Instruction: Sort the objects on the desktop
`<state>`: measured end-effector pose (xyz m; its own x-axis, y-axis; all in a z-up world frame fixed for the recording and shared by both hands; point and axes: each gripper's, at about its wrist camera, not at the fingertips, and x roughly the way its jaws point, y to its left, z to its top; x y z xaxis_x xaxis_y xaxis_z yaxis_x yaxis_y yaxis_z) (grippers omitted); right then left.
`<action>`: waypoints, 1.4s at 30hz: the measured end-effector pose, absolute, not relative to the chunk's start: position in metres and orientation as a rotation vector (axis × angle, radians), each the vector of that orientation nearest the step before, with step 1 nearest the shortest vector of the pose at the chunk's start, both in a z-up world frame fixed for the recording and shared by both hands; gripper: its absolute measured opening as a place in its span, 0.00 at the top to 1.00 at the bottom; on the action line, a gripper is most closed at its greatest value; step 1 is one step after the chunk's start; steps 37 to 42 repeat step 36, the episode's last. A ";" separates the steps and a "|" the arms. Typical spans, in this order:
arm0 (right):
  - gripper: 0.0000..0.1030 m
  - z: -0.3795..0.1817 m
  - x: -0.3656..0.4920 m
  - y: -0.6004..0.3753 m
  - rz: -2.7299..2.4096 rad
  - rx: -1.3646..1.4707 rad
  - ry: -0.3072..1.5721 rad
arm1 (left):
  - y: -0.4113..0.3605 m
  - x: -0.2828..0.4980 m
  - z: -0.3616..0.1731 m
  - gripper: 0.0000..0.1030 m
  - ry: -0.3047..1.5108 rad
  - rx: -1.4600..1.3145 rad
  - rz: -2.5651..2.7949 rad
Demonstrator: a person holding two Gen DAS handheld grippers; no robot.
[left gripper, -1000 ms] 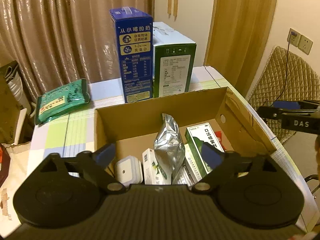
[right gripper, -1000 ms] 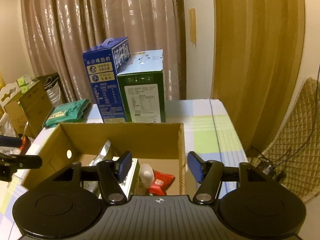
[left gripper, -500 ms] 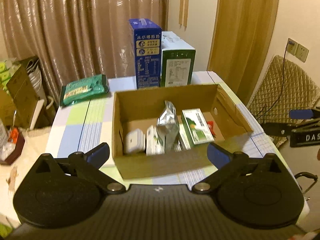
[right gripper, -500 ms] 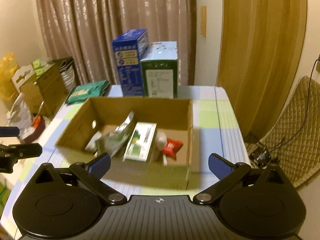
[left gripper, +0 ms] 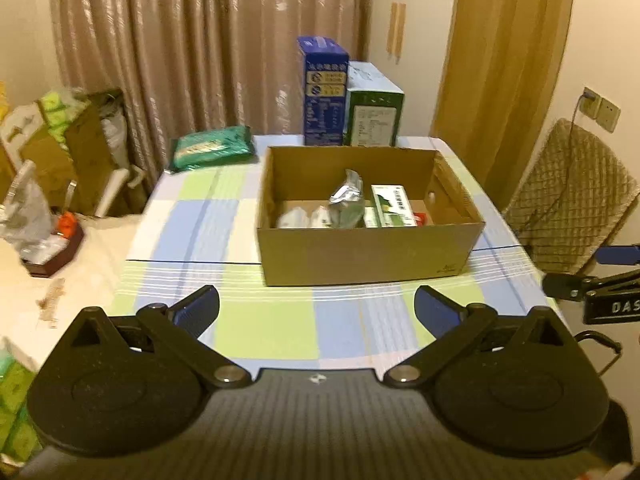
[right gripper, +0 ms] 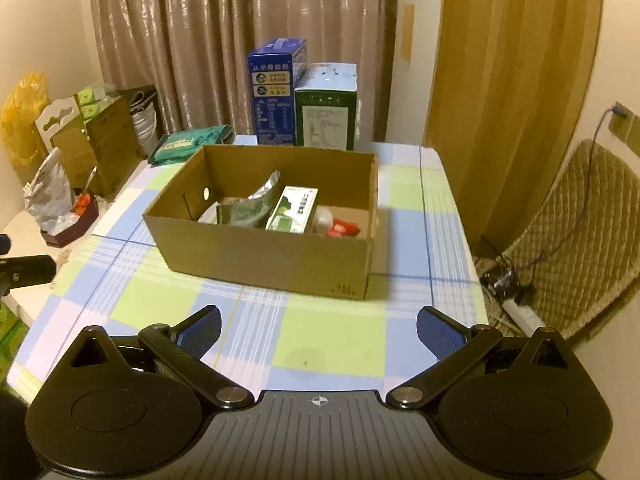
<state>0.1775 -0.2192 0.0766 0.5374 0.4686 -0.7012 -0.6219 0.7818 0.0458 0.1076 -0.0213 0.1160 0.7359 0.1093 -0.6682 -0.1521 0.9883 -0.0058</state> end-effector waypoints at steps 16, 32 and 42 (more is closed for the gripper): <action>0.02 0.086 0.133 -0.230 0.643 -0.201 0.702 | -0.036 0.057 0.116 0.01 0.692 -0.078 0.164; 0.02 0.067 0.129 -0.229 0.642 -0.217 0.743 | -0.040 0.064 0.100 0.01 0.713 -0.102 0.154; 0.02 0.066 0.128 -0.230 0.637 -0.213 0.741 | -0.040 0.062 0.099 0.01 0.699 -0.118 0.153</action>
